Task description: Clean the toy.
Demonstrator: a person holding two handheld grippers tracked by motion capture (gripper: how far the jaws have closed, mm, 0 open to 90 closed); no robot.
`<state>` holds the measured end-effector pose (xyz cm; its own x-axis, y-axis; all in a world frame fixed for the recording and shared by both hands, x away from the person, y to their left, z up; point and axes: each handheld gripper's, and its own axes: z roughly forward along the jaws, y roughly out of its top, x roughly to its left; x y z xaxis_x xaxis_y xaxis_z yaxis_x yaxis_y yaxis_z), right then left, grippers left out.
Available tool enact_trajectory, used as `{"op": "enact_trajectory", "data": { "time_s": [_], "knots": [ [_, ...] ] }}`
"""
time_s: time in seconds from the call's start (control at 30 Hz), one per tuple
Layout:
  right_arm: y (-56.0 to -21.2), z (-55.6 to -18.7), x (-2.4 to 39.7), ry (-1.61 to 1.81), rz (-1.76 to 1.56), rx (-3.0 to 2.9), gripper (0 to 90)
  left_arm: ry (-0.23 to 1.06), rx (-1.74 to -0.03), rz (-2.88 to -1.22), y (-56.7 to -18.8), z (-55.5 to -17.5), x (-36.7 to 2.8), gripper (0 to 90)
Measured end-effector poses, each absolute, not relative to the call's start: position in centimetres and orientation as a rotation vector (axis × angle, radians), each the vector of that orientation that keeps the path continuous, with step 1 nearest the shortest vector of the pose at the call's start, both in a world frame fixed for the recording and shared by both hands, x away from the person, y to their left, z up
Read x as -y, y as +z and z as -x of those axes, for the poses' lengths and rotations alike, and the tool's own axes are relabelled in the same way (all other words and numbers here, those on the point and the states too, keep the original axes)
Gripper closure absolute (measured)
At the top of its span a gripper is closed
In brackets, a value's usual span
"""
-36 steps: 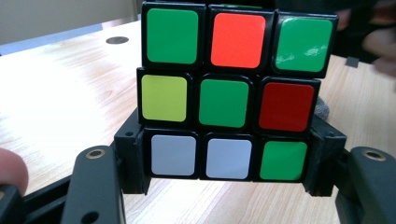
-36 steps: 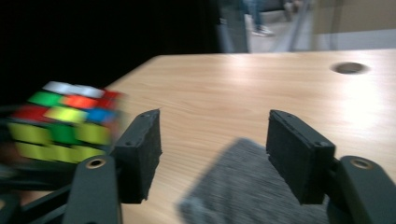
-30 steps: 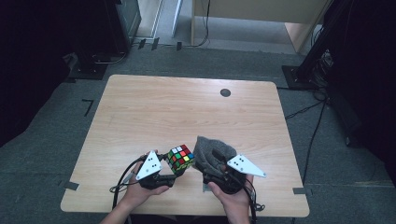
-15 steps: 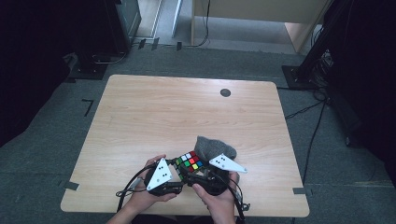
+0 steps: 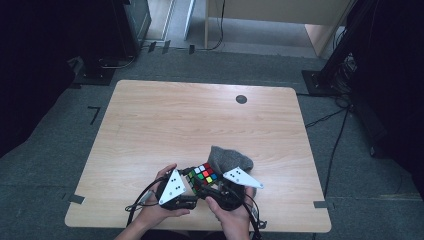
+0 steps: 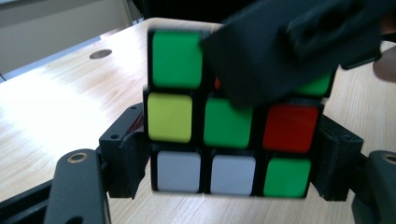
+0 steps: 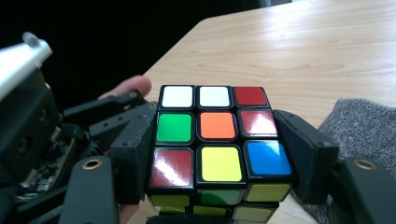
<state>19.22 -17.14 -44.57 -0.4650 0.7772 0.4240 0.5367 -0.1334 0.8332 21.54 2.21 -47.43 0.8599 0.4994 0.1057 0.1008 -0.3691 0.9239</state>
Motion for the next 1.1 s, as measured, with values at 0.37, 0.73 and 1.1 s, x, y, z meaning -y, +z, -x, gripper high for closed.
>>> {"op": "enact_trajectory", "data": {
  "time_s": [0.37,0.73,1.1],
  "knots": [
    [-44.9,-19.2,16.7,1.631,-1.490,-1.939,34.3,0.429,-0.444,-1.923,-46.9,-21.6,-2.2,30.4],
    [-44.3,-19.5,17.5,1.733,-1.436,-1.914,27.7,0.424,-0.460,-1.921,-47.0,-21.9,-2.6,33.9],
    [-44.9,-19.1,20.2,1.755,-1.403,-1.785,28.0,0.290,-0.735,-1.743,-46.1,-25.1,-6.5,33.9]
  ]
}}
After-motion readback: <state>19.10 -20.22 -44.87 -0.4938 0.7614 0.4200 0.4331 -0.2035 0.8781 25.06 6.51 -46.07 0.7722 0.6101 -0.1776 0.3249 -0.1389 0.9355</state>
